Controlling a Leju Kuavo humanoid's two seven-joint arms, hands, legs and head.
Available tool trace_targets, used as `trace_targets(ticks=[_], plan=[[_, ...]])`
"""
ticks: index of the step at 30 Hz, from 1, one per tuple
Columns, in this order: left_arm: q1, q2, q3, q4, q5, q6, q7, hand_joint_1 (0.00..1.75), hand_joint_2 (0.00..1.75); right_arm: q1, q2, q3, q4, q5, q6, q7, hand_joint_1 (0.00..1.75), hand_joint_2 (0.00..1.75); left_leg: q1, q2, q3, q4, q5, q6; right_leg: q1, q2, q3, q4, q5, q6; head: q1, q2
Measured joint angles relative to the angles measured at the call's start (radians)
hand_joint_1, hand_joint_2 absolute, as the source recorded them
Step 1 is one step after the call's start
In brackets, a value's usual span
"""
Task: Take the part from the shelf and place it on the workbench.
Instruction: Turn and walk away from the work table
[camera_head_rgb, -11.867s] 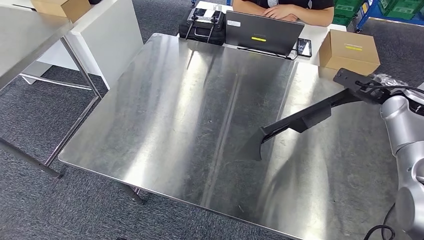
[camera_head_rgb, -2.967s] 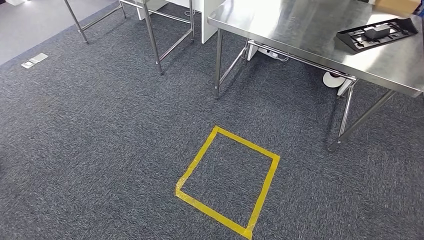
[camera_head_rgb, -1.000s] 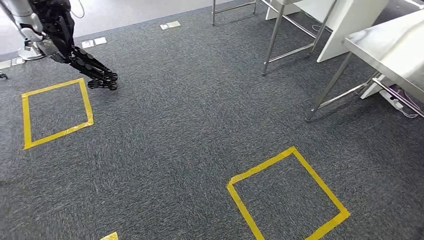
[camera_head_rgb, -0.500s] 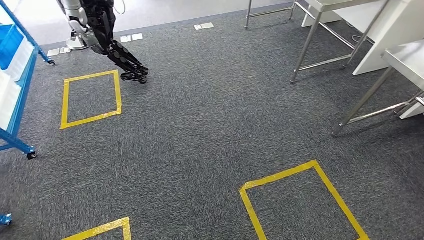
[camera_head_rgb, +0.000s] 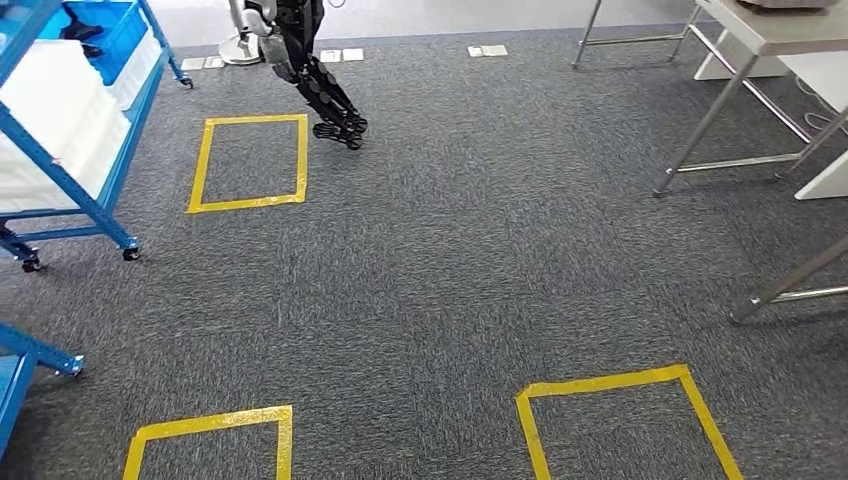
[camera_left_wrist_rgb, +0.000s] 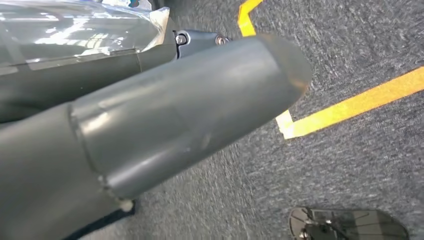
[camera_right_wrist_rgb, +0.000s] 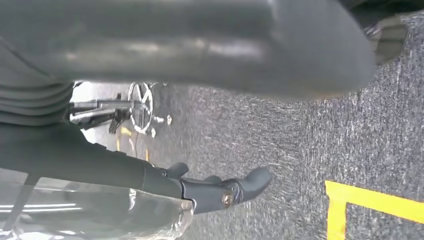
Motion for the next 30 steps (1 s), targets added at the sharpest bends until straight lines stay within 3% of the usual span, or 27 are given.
trace_targets(ticks=[1, 2, 3, 4, 5, 7, 8, 10, 12, 14, 15, 17, 18, 19, 20, 22, 23, 25, 26, 28, 30], plan=[[0.000, 0.000, 0.000, 0.000, 0.000, -0.004, 0.002, 0.00, 0.00, 0.003, 0.000, -0.001, 0.000, 0.000, 0.002, 0.000, 0.00, 0.00, -0.001, -0.015, -0.001, 0.000, 0.001, 0.001, 0.000, 0.006, -0.028, 0.052, -0.013, 0.003, 0.000, 0.000], [0.001, 0.001, 0.000, 0.000, 0.001, -0.007, 0.005, 0.00, 0.00, 0.005, -0.001, -0.002, 0.000, 0.002, 0.005, -0.001, 0.00, 0.00, -0.002, -0.030, -0.001, 0.000, 0.001, 0.001, -0.001, 0.009, -0.039, 0.065, -0.008, 0.008, 0.000, 0.000], [0.002, 0.002, 0.000, 0.000, 0.002, -0.008, 0.009, 0.00, 0.00, 0.007, -0.001, -0.002, 0.000, 0.005, 0.008, -0.002, 0.00, 0.00, -0.002, -0.045, 0.000, 0.000, 0.002, 0.001, -0.001, 0.013, -0.029, 0.037, 0.014, 0.016, 0.000, 0.000], [0.002, 0.003, 0.000, 0.000, 0.004, -0.008, 0.012, 0.00, 0.00, 0.007, -0.002, -0.002, 0.000, 0.009, 0.011, -0.002, 0.00, 0.00, -0.002, -0.059, 0.001, 0.000, 0.003, 0.000, -0.002, 0.025, -0.003, -0.027, 0.047, 0.024, 0.000, 0.000], [0.002, 0.003, 0.000, 0.000, 0.004, -0.008, 0.014, 0.00, 0.00, 0.007, -0.002, -0.002, 0.001, 0.014, 0.014, -0.002, 0.00, 0.00, -0.003, -0.073, 0.001, 0.001, 0.004, -0.002, -0.005, 0.053, 0.029, -0.105, 0.080, 0.029, 0.001, 0.000], [0.001, 0.005, 0.000, 0.000, 0.005, -0.008, 0.016, 0.00, 0.00, 0.007, 0.000, -0.002, 0.001, 0.020, 0.019, -0.003, 0.00, 0.00, -0.005, -0.096, -0.002, 0.003, 0.007, -0.010, -0.008, 0.096, 0.070, -0.210, 0.121, 0.027, 0.001, 0.000], [0.002, 0.005, 0.000, 0.000, 0.005, -0.008, 0.017, 0.00, 0.00, 0.007, 0.001, -0.002, 0.001, 0.021, 0.020, -0.003, 0.00, 0.00, -0.006, -0.106, -0.005, 0.003, 0.010, -0.016, -0.007, 0.105, 0.076, -0.226, 0.127, 0.022, 0.000, 0.000], [0.004, 0.007, 0.000, 0.000, 0.005, -0.008, 0.018, 0.00, 0.00, 0.007, 0.003, -0.002, 0.002, 0.022, 0.022, -0.002, 0.00, 0.00, -0.002, -0.124, -0.013, 0.001, 0.016, -0.029, -0.006, 0.081, 0.080, -0.229, 0.134, 0.009, -0.001, 0.000], [0.005, 0.008, 0.000, 0.000, 0.001, -0.010, 0.018, 0.00, 0.00, 0.007, 0.004, -0.002, 0.002, 0.022, 0.022, -0.001, 0.00, 0.00, -0.003, -0.092, -0.031, 0.031, -0.007, -0.038, -0.011, 0.053, 0.084, -0.237, 0.142, -0.007, -0.004, 0.000], [0.004, 0.009, -0.003, 0.000, -0.006, -0.014, 0.017, 0.00, 0.00, 0.011, 0.005, -0.002, 0.002, 0.019, 0.022, -0.001, 0.00, 0.00, -0.006, -0.027, -0.079, 0.139, -0.073, -0.043, -0.008, 0.019, 0.084, -0.241, 0.144, -0.017, -0.007, 0.000], [0.004, 0.009, -0.006, 0.000, -0.010, -0.017, 0.017, 0.00, 0.00, 0.014, 0.005, -0.003, 0.002, 0.017, 0.021, -0.001, 0.00, 0.00, -0.005, -0.007, -0.109, 0.206, -0.105, -0.046, -0.004, 0.001, 0.084, -0.241, 0.144, -0.020, -0.009, 0.000], [0.005, 0.010, -0.012, 0.000, -0.015, -0.019, 0.015, 0.00, 0.00, 0.019, 0.002, -0.005, 0.002, 0.014, 0.021, -0.002, 0.00, 0.00, 0.000, 0.008, -0.136, 0.279, -0.124, -0.053, -0.001, -0.033, 0.083, -0.241, 0.142, -0.022, -0.009, 0.000], [0.006, 0.010, -0.013, 0.000, -0.015, -0.020, 0.014, 0.00, 0.00, 0.019, 0.001, -0.007, 0.002, 0.014, 0.021, -0.004, 0.00, 0.00, 0.003, 0.014, -0.123, 0.261, -0.108, -0.056, -0.001, -0.046, 0.084, -0.240, 0.141, -0.023, -0.009, 0.000], [0.006, 0.011, -0.014, 0.000, -0.015, -0.021, 0.014, 0.00, 0.00, 0.019, 0.001, -0.008, 0.002, 0.014, 0.021, -0.005, 0.00, 0.00, 0.007, 0.024, -0.091, 0.209, -0.080, -0.058, -0.001, -0.058, 0.084, -0.240, 0.141, -0.023, -0.010, 0.000], [0.006, 0.012, -0.015, 0.000, -0.016, -0.023, 0.013, 0.00, 0.00, 0.018, 0.001, -0.008, 0.002, 0.014, 0.021, -0.007, 0.00, 0.00, 0.010, 0.050, -0.051, 0.139, -0.053, -0.060, 0.000, -0.067, 0.086, -0.239, 0.139, -0.021, -0.010, 0.000], [0.003, 0.012, -0.016, 0.000, -0.016, -0.025, 0.010, 0.00, 0.00, 0.019, 0.001, -0.009, 0.002, 0.013, 0.021, -0.009, 0.00, 0.00, 0.009, 0.092, 0.008, 0.035, -0.023, -0.054, 0.008, -0.085, 0.087, -0.234, 0.132, -0.013, -0.009, 0.000], [0.002, 0.012, -0.016, 0.000, -0.016, -0.027, 0.009, 0.00, 0.00, 0.019, 0.000, -0.009, 0.002, 0.013, 0.021, -0.010, 0.00, 0.00, 0.006, 0.101, 0.017, 0.015, -0.022, -0.048, 0.013, -0.094, 0.088, -0.233, 0.129, -0.009, -0.007, 0.000], [0.001, 0.013, -0.017, 0.000, -0.016, -0.027, 0.008, 0.00, 0.00, 0.018, 0.000, -0.010, 0.002, 0.013, 0.021, -0.010, 0.00, 0.00, -0.002, 0.079, 0.015, 0.010, -0.021, -0.031, 0.017, -0.113, 0.094, -0.234, 0.127, 0.000, -0.004, 0.000], [0.002, 0.012, -0.017, 0.001, -0.017, -0.027, 0.008, 0.00, 0.00, 0.018, 0.001, -0.011, 0.002, 0.013, 0.021, -0.010, 0.00, 0.00, -0.003, 0.068, 0.014, 0.007, -0.017, -0.023, 0.015, -0.108, 0.092, -0.229, 0.121, 0.005, -0.004, 0.000], [0.001, 0.013, -0.017, 0.001, -0.018, -0.027, 0.008, 0.00, 0.00, 0.018, 0.002, -0.011, 0.002, 0.014, 0.028, -0.009, 0.00, 0.00, -0.001, 0.043, 0.013, 0.000, -0.008, -0.006, 0.008, -0.060, 0.067, -0.169, 0.083, 0.007, -0.002, 0.000], [0.000, 0.013, -0.017, 0.001, -0.021, -0.027, 0.008, 0.00, 0.00, 0.021, 0.003, -0.011, 0.003, 0.018, 0.037, -0.008, 0.00, 0.00, -0.001, 0.016, 0.007, -0.001, -0.002, 0.003, 0.003, -0.007, 0.006, -0.039, 0.022, 0.001, 0.000, 0.000]])
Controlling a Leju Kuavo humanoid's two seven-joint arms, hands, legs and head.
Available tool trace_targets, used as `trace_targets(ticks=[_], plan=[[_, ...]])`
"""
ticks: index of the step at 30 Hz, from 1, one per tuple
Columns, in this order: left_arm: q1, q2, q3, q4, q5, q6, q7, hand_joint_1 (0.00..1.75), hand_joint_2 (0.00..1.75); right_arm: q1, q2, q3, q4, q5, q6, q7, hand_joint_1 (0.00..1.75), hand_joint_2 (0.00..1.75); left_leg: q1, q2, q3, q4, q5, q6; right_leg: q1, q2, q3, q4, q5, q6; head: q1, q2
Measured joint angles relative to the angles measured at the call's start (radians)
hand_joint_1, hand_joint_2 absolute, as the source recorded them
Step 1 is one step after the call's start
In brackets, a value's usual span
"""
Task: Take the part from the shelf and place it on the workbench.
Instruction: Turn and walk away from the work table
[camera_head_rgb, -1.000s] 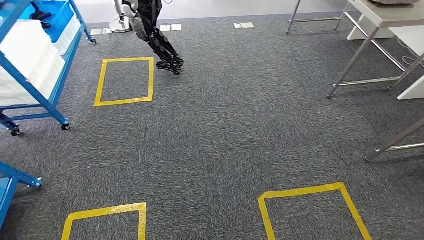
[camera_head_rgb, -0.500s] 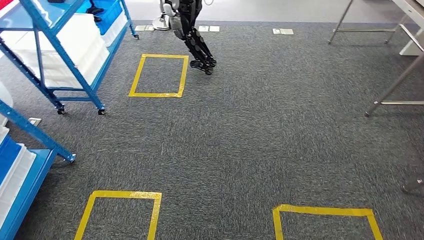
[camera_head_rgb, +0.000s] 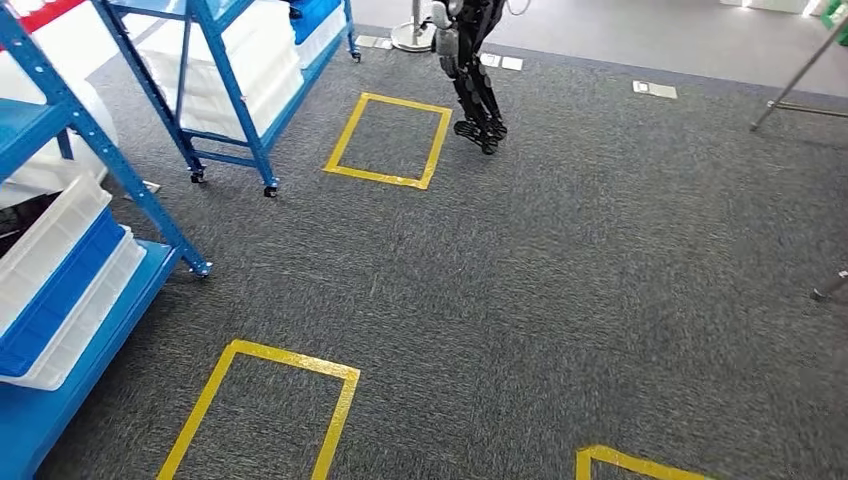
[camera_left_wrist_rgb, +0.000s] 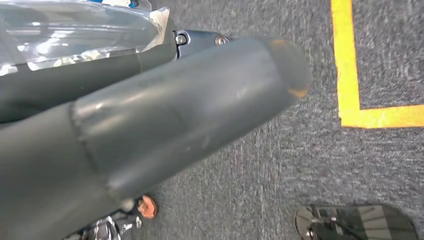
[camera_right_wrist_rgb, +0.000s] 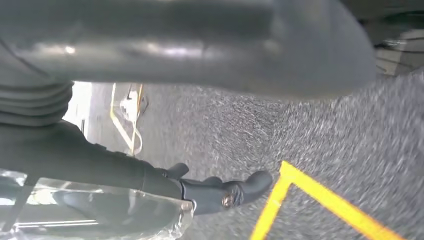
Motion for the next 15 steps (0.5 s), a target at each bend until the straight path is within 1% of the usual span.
trace_targets(ticks=[1, 2, 3, 4, 5, 6, 7, 8, 9, 10, 11, 12, 13, 14, 15], plan=[[0.000, 0.000, 0.000, 0.000, -0.002, 0.001, 0.000, 0.00, 0.00, 0.002, 0.000, 0.000, 0.001, 0.002, 0.004, 0.001, 0.00, 0.00, -0.001, -0.015, -0.002, 0.000, 0.001, 0.002, -0.002, 0.010, -0.028, 0.059, -0.021, 0.000, 0.000, 0.000], [0.001, 0.000, 0.000, 0.000, -0.002, 0.004, 0.000, 0.00, 0.00, 0.003, 0.000, 0.000, 0.001, 0.006, 0.007, 0.002, 0.00, 0.00, -0.001, -0.030, -0.003, 0.001, 0.002, 0.002, -0.003, 0.014, -0.043, 0.090, -0.026, 0.004, 0.000, 0.000], [0.002, 0.000, 0.000, 0.000, -0.003, 0.008, -0.001, 0.00, 0.00, 0.004, 0.000, 0.000, 0.001, 0.010, 0.010, 0.003, 0.00, 0.00, -0.001, -0.046, -0.003, 0.001, 0.003, 0.001, -0.005, 0.016, -0.038, 0.079, -0.013, 0.012, 0.000, 0.000], [0.003, 0.000, 0.000, 0.000, -0.003, 0.012, -0.002, 0.00, 0.00, 0.004, -0.001, 0.000, 0.001, 0.014, 0.012, 0.004, 0.00, 0.00, -0.001, -0.061, -0.003, 0.002, 0.004, 0.000, -0.008, 0.021, -0.016, 0.030, 0.014, 0.022, 0.000, 0.000], [0.003, 0.000, 0.000, 0.000, -0.003, 0.017, -0.003, 0.00, 0.00, 0.004, -0.002, 0.001, 0.001, 0.018, 0.013, 0.005, 0.00, 0.00, 0.000, -0.076, -0.002, 0.002, 0.005, -0.003, -0.014, 0.037, 0.016, -0.043, 0.045, 0.032, 0.001, 0.000], [0.003, 0.000, 0.000, 0.000, -0.003, 0.020, -0.004, 0.00, 0.00, 0.003, -0.002, 0.001, 0.002, 0.021, 0.015, 0.005, 0.00, 0.00, -0.001, -0.089, -0.003, 0.004, 0.006, -0.008, -0.017, 0.055, 0.045, -0.109, 0.071, 0.037, 0.001, 0.000], [0.003, 0.000, 0.000, 0.000, -0.002, 0.023, -0.005, 0.00, 0.00, 0.002, -0.002, 0.002, 0.002, 0.022, 0.016, 0.005, 0.00, 0.00, -0.002, -0.100, -0.006, 0.006, 0.008, -0.013, -0.019, 0.070, 0.063, -0.155, 0.088, 0.036, 0.001, 0.000], [0.003, 0.000, 0.000, 0.000, -0.002, 0.025, -0.006, 0.00, 0.00, 0.002, -0.001, 0.003, 0.002, 0.023, 0.017, 0.005, 0.00, 0.00, -0.003, -0.108, -0.008, 0.007, 0.010, -0.019, -0.018, 0.079, 0.070, -0.177, 0.095, 0.031, 0.000, 0.000], [0.005, 0.000, 0.000, 0.000, -0.002, 0.026, -0.006, 0.00, 0.00, 0.002, -0.001, 0.003, 0.002, 0.023, 0.017, 0.005, 0.00, 0.00, -0.003, -0.116, -0.011, 0.006, 0.013, -0.025, -0.014, 0.074, 0.071, -0.179, 0.097, 0.024, -0.001, 0.000], [0.007, 0.000, 0.000, 0.000, -0.001, 0.027, -0.006, 0.00, 0.00, 0.002, 0.000, 0.003, 0.002, 0.024, 0.017, 0.005, 0.00, 0.00, -0.002, -0.123, -0.014, 0.003, 0.016, -0.031, -0.014, 0.064, 0.072, -0.180, 0.101, 0.016, -0.002, 0.000], [0.010, 0.001, 0.000, 0.000, -0.001, 0.027, -0.006, 0.00, 0.00, 0.001, 0.000, 0.003, 0.002, 0.024, 0.017, 0.005, 0.00, 0.00, 0.000, -0.120, -0.017, 0.006, 0.015, -0.035, -0.015, 0.054, 0.074, -0.181, 0.104, 0.009, -0.003, 0.000], [0.012, 0.001, 0.000, 0.001, -0.001, 0.027, -0.006, 0.00, 0.00, 0.001, 0.000, 0.003, 0.002, 0.024, 0.017, 0.005, 0.00, 0.00, 0.000, -0.103, -0.025, 0.019, 0.004, -0.039, -0.017, 0.044, 0.075, -0.182, 0.108, 0.001, -0.004, 0.000], [0.012, 0.002, 0.000, 0.001, -0.001, 0.027, -0.006, 0.00, 0.00, 0.002, 0.000, 0.004, 0.002, 0.025, 0.017, 0.005, 0.00, 0.00, 0.000, -0.077, -0.041, 0.053, -0.019, -0.042, -0.018, 0.032, 0.075, -0.183, 0.110, -0.007, -0.007, 0.000], [0.012, 0.001, 0.000, 0.001, -0.001, 0.028, -0.007, 0.00, 0.00, 0.002, 0.000, 0.004, 0.002, 0.026, 0.017, 0.005, 0.00, 0.00, -0.001, -0.047, -0.065, 0.107, -0.052, -0.045, -0.015, 0.020, 0.074, -0.184, 0.111, -0.014, -0.010, 0.000], [0.011, 0.001, 0.000, 0.001, -0.001, 0.029, -0.008, 0.00, 0.00, 0.004, 0.000, 0.004, 0.002, 0.027, 0.018, 0.005, 0.00, 0.00, -0.002, -0.024, -0.095, 0.176, -0.089, -0.047, -0.012, 0.006, 0.073, -0.184, 0.110, -0.020, -0.013, 0.000]])
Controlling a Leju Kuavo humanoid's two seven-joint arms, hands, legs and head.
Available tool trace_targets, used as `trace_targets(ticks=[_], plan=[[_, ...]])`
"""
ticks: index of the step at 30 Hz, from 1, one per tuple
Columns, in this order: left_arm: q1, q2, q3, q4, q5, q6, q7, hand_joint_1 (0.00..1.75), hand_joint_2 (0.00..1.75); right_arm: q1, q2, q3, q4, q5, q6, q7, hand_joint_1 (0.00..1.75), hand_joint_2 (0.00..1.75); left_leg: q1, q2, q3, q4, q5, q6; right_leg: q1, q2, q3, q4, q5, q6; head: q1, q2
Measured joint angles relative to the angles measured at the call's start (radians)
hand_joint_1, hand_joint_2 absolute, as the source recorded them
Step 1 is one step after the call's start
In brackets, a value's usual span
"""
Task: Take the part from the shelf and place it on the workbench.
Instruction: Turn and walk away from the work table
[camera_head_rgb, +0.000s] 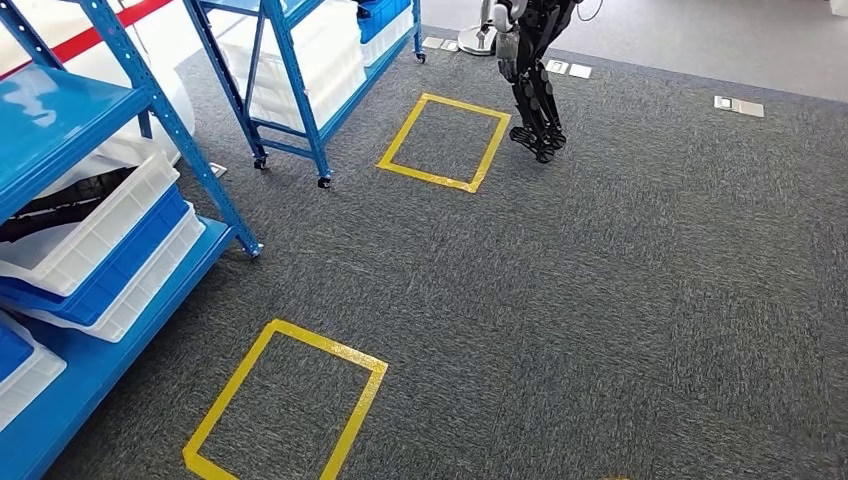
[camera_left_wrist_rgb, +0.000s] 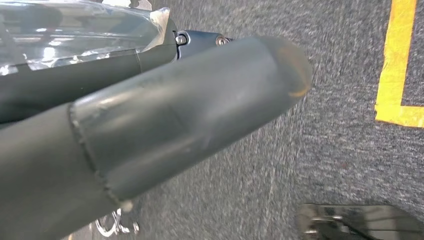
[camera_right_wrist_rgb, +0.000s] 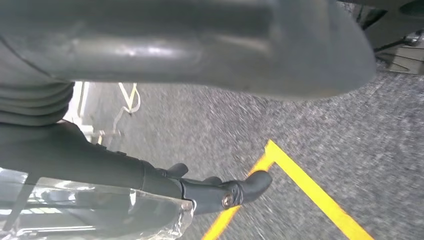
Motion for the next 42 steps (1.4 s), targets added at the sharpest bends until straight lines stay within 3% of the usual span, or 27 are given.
trace_targets(ticks=[2, 3, 5, 7, 9, 11, 13, 15, 17, 18, 19, 20, 21, 22, 24, 26, 28, 30, 32, 33, 35, 37, 39, 41, 42], plan=[[0.000, -0.001, 0.000, 0.000, 0.000, 0.002, -0.002, 0.00, 0.00, 0.001, -0.001, 0.000, 0.000, 0.002, 0.001, 0.000, 0.00, 0.00, 0.000, 0.017, -0.046, 0.107, -0.041, -0.001, 0.007, -0.029, -0.002, 0.000, -0.001, -0.005, 0.000, 0.000], [0.001, -0.001, 0.000, 0.000, -0.001, 0.005, -0.004, 0.00, 0.00, 0.001, -0.002, 0.000, 0.000, 0.002, 0.002, 0.000, 0.00, 0.00, 0.000, 0.020, -0.044, 0.111, -0.035, 0.000, 0.009, -0.043, -0.002, 0.000, -0.002, -0.006, 0.000, 0.000], [0.001, -0.001, 0.000, 0.000, -0.002, 0.013, -0.008, 0.00, 0.00, -0.001, -0.002, 0.000, 0.000, 0.002, 0.002, 0.000, 0.00, 0.00, -0.002, 0.040, 0.016, 0.013, 0.018, 0.008, 0.012, -0.066, 0.000, 0.000, -0.003, -0.008, -0.001, 0.000], [-0.003, -0.001, 0.000, 0.000, -0.002, 0.020, -0.012, 0.00, 0.00, -0.002, -0.001, 0.000, 0.000, 0.001, 0.002, -0.001, 0.00, 0.00, -0.011, 0.091, 0.088, -0.114, 0.057, 0.019, 0.019, -0.087, 0.003, 0.001, -0.007, -0.006, 0.000, 0.000], [-0.008, -0.002, 0.000, 0.000, -0.002, 0.023, -0.015, 0.00, 0.00, -0.002, -0.001, 0.000, 0.000, 0.001, 0.002, -0.001, 0.00, 0.00, -0.021, 0.112, 0.109, -0.161, 0.064, 0.028, 0.026, -0.108, 0.005, 0.000, -0.009, -0.003, 0.001, 0.000], [-0.007, -0.003, 0.000, 0.000, -0.002, 0.024, -0.016, 0.00, 0.00, -0.005, -0.001, 0.000, 0.000, 0.001, 0.001, -0.001, 0.00, 0.00, -0.020, 0.086, 0.106, -0.169, 0.073, 0.038, 0.028, -0.119, 0.006, 0.001, -0.012, 0.003, 0.001, 0.000], [-0.007, -0.005, 0.000, 0.000, -0.002, 0.026, -0.016, 0.00, 0.00, -0.006, 0.000, 0.000, 0.000, 0.001, 0.001, -0.001, 0.00, 0.00, -0.013, 0.061, 0.108, -0.180, 0.084, 0.050, 0.025, -0.072, -0.009, 0.038, -0.037, 0.009, 0.001, 0.000], [-0.010, -0.007, 0.000, 0.000, -0.002, 0.027, -0.016, 0.00, 0.00, -0.004, -0.001, 0.000, 0.000, 0.001, 0.001, -0.001, 0.00, 0.00, -0.009, 0.033, 0.105, -0.185, 0.093, 0.059, 0.018, -0.010, -0.061, 0.153, -0.091, 0.007, 0.002, 0.000], [-0.010, -0.008, 0.000, 0.000, -0.002, 0.028, -0.016, 0.00, 0.00, 0.000, -0.003, 0.000, 0.000, 0.000, 0.001, -0.001, 0.00, 0.00, -0.009, 0.002, 0.100, -0.185, 0.096, 0.060, 0.013, 0.006, -0.118, 0.270, -0.130, 0.009, 0.003, 0.000], [-0.008, -0.009, 0.000, 0.000, -0.002, 0.029, -0.017, 0.00, 0.00, 0.002, -0.005, -0.001, 0.000, 0.000, 0.001, -0.001, 0.00, 0.00, -0.008, -0.014, 0.099, -0.184, 0.098, 0.059, 0.010, 0.008, -0.126, 0.286, -0.128, 0.016, 0.002, 0.000], [-0.007, -0.009, 0.000, 0.000, -0.002, 0.031, -0.018, 0.00, 0.00, 0.002, -0.006, -0.001, 0.000, -0.001, 0.000, -0.001, 0.00, 0.00, -0.007, -0.030, 0.099, -0.184, 0.100, 0.056, 0.007, 0.010, -0.114, 0.259, -0.109, 0.027, 0.002, 0.000], [-0.007, -0.009, 0.000, 0.000, 0.000, 0.033, -0.021, 0.00, 0.00, 0.002, -0.007, -0.001, 0.000, -0.001, -0.001, -0.002, 0.00, 0.00, -0.005, -0.046, 0.099, -0.183, 0.101, 0.053, 0.001, 0.017, -0.086, 0.198, -0.078, 0.039, 0.002, 0.000], [-0.007, -0.010, 0.000, 0.000, 0.003, 0.036, -0.024, 0.00, 0.00, 0.002, -0.007, -0.001, 0.000, -0.001, -0.002, -0.004, 0.00, 0.00, -0.004, -0.061, 0.098, -0.181, 0.103, 0.047, -0.006, 0.040, -0.054, 0.124, -0.049, 0.049, 0.003, 0.000], [-0.007, -0.010, 0.001, 0.000, 0.006, 0.038, -0.028, 0.00, 0.00, 0.002, -0.007, -0.001, 0.000, -0.002, -0.002, -0.006, 0.00, 0.00, -0.005, -0.075, 0.095, -0.177, 0.103, 0.041, -0.010, 0.060, -0.028, 0.062, -0.026, 0.052, 0.004, 0.000], [-0.007, -0.010, 0.001, 0.000, 0.014, 0.043, -0.034, 0.00, 0.00, 0.002, -0.007, -0.001, 0.001, -0.003, -0.003, -0.009, 0.00, 0.00, -0.006, -0.095, 0.088, -0.175, 0.105, 0.027, -0.010, 0.085, -0.009, 0.008, -0.010, 0.043, 0.002, 0.000], [-0.005, -0.009, 0.002, 0.000, 0.022, 0.049, -0.039, 0.00, 0.00, 0.001, -0.006, -0.001, 0.001, -0.002, -0.003, -0.010, 0.00, 0.00, -0.001, -0.109, 0.083, -0.177, 0.110, 0.015, -0.007, 0.065, -0.006, 0.006, -0.005, 0.024, 0.000, 0.000], [-0.002, -0.009, 0.004, 0.000, 0.028, 0.053, -0.043, 0.00, 0.00, 0.000, -0.005, -0.001, 0.001, 0.000, -0.003, -0.010, 0.00, 0.00, 0.001, -0.074, 0.066, -0.147, 0.089, 0.007, -0.009, 0.042, -0.002, 0.003, 0.002, 0.006, -0.002, 0.000], [-0.002, -0.008, 0.004, 0.001, 0.037, 0.056, -0.049, 0.00, 0.00, 0.003, -0.004, -0.001, 0.001, 0.003, -0.003, -0.011, 0.00, 0.00, 0.000, -0.013, 0.019, -0.042, 0.024, 0.002, -0.005, 0.015, -0.004, 0.002, 0.005, -0.006, -0.007, 0.000], [-0.004, -0.009, 0.008, 0.001, 0.052, 0.061, -0.060, 0.00, 0.00, 0.008, -0.004, -0.002, 0.001, 0.002, -0.003, -0.013, 0.00, 0.00, 0.000, 0.012, -0.034, 0.080, -0.032, -0.002, 0.002, -0.017, -0.007, 0.003, 0.005, -0.011, -0.009, 0.000], [-0.004, -0.009, 0.011, 0.001, 0.060, 0.065, -0.066, 0.00, 0.00, 0.009, -0.005, -0.002, 0.001, 0.001, -0.003, -0.014, 0.00, 0.00, 0.000, 0.017, -0.044, 0.105, -0.036, -0.001, 0.004, -0.032, -0.009, 0.003, 0.004, -0.012, -0.009, 0.000], [-0.003, -0.009, 0.020, 0.001, 0.069, 0.069, -0.075, 0.00, 0.00, 0.009, -0.005, -0.002, 0.001, -0.001, -0.004, -0.018, 0.00, 0.00, -0.001, 0.029, -0.006, 0.045, 0.005, 0.005, 0.008, -0.058, -0.008, 0.003, 0.002, -0.013, -0.009, 0.000], [-0.004, -0.008, 0.026, 0.001, 0.070, 0.070, -0.082, 0.00, 0.00, 0.008, -0.003, -0.003, 0.001, -0.004, -0.007, -0.022, 0.00, 0.00, -0.009, 0.073, 0.069, -0.087, 0.056, 0.020, 0.014, -0.077, -0.007, 0.003, 0.000, -0.013, -0.009, 0.000], [-0.008, -0.006, 0.029, 0.001, 0.071, 0.071, -0.092, 0.00, 0.00, 0.007, -0.001, -0.003, 0.001, -0.012, -0.024, -0.031, 0.00, 0.00, -0.019, 0.104, 0.106, -0.159, 0.071, 0.033, 0.019, -0.093, -0.005, 0.003, -0.004, -0.008, -0.009, 0.000], [-0.007, -0.006, 0.032, 0.001, 0.074, 0.073, -0.110, 0.00, 0.00, 0.006, 0.002, -0.006, 0.001, -0.023, -0.055, -0.046, 0.00, 0.00, -0.023, 0.092, 0.106, -0.170, 0.073, 0.041, 0.022, -0.107, 0.000, 0.001, -0.005, -0.001, -0.009, 0.000], [-0.005, -0.007, 0.034, 0.001, 0.076, 0.074, -0.120, 0.00, 0.00, 0.006, 0.003, -0.008, 0.001, -0.027, -0.068, -0.052, 0.00, 0.00, -0.021, 0.085, 0.109, -0.177, 0.078, 0.045, 0.022, -0.100, -0.001, 0.005, -0.009, 0.003, -0.010, 0.000]])
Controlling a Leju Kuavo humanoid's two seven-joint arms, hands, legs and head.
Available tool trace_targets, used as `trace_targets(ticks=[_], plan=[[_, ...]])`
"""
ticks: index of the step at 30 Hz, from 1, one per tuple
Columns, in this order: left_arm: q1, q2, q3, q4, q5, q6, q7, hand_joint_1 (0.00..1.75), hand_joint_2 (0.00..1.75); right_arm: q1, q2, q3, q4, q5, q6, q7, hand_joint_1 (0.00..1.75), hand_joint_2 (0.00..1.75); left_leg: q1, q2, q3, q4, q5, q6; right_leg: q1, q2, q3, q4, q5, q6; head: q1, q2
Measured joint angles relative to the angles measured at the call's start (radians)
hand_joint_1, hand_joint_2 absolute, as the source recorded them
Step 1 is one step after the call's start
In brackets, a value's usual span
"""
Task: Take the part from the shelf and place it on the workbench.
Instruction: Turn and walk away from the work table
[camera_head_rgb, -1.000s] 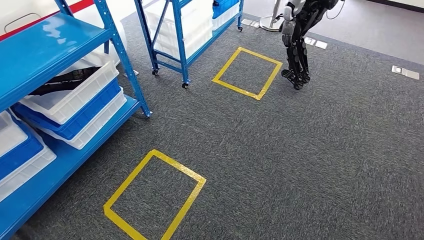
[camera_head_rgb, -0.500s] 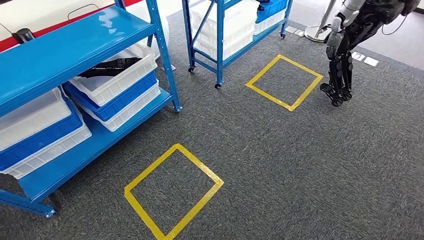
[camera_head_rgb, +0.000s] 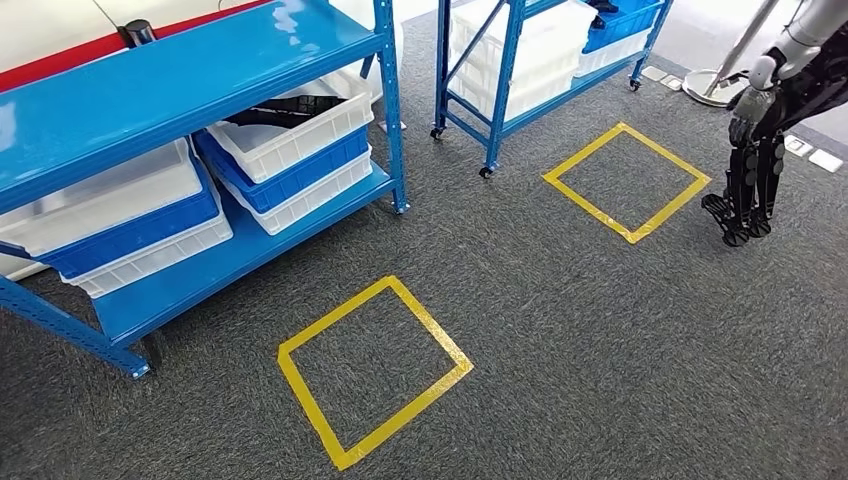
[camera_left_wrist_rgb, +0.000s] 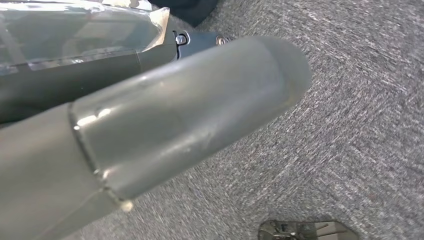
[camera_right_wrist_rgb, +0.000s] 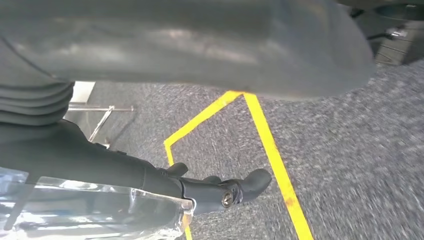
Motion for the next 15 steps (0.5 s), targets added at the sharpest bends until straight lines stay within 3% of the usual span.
trace_targets(ticks=[2, 4, 6, 7, 8, 10, 12, 15], plan=[[-0.001, -0.002, 0.002, 0.000, 0.004, 0.006, -0.016, 0.00, 0.00, 0.002, 0.001, -0.005, 0.000, -0.005, -0.016, -0.008, 0.00, 0.00, 0.008, -0.015, 0.006, -0.015, 0.012, 0.011, -0.002, 0.046, -0.023, 0.053, -0.031, 0.003, 0.002, 0.000], [-0.004, -0.004, 0.002, 0.000, 0.005, 0.012, -0.023, 0.00, 0.00, 0.007, 0.000, -0.010, 0.000, -0.007, -0.022, -0.011, 0.00, 0.00, 0.012, -0.031, 0.004, -0.019, 0.017, 0.017, -0.008, 0.094, -0.083, 0.179, -0.085, 0.001, 0.004, 0.000], [-0.004, -0.006, 0.003, 0.000, 0.008, 0.015, -0.025, 0.00, 0.00, 0.011, -0.002, -0.015, 0.001, -0.008, -0.024, -0.012, 0.00, 0.00, 0.013, -0.047, 0.003, -0.018, 0.018, 0.018, -0.015, 0.105, -0.132, 0.274, -0.110, 0.008, 0.004, 0.000], [-0.003, -0.006, 0.004, 0.001, 0.010, 0.016, -0.026, 0.00, 0.00, 0.013, -0.003, -0.017, 0.001, -0.008, -0.024, -0.011, 0.00, 0.00, 0.014, -0.055, 0.003, -0.017, 0.018, 0.016, -0.019, 0.106, -0.134, 0.271, -0.099, 0.018, 0.004, 0.000], [-0.003, -0.007, 0.005, 0.001, 0.012, 0.018, -0.027, 0.00, 0.00, 0.014, -0.004, -0.018, 0.001, -0.008, -0.024, -0.011, 0.00, 0.00, 0.017, -0.061, 0.004, -0.015, 0.017, 0.014, -0.023, 0.106, -0.117, 0.227, -0.073, 0.031, 0.004, 0.000], [-0.003, -0.007, 0.012, 0.002, 0.018, 0.023, -0.029, 0.00, 0.00, 0.013, -0.004, -0.020, 0.001, -0.007, -0.024, -0.011, 0.00, 0.00, 0.019, -0.071, 0.002, -0.003, 0.011, 0.001, -0.033, 0.108, -0.060, 0.094, -0.014, 0.055, 0.005, 0.000], [-0.003, -0.007, 0.019, 0.002, 0.023, 0.029, -0.031, 0.00, 0.00, 0.011, -0.003, -0.020, 0.002, -0.006, -0.023, -0.011, 0.00, 0.00, 0.018, -0.075, -0.002, 0.009, 0.003, -0.014, -0.035, 0.112, -0.030, 0.021, 0.011, 0.049, 0.003, 0.000], [-0.003, -0.008, 0.025, 0.002, 0.026, 0.032, -0.038, 0.00, 0.00, 0.011, -0.003, -0.022, 0.002, -0.008, -0.023, -0.011, 0.00, 0.00, 0.023, -0.076, -0.005, 0.012, -0.001, -0.025, -0.031, 0.113, -0.027, 0.017, 0.013, 0.018, 0.000, 0.000]])
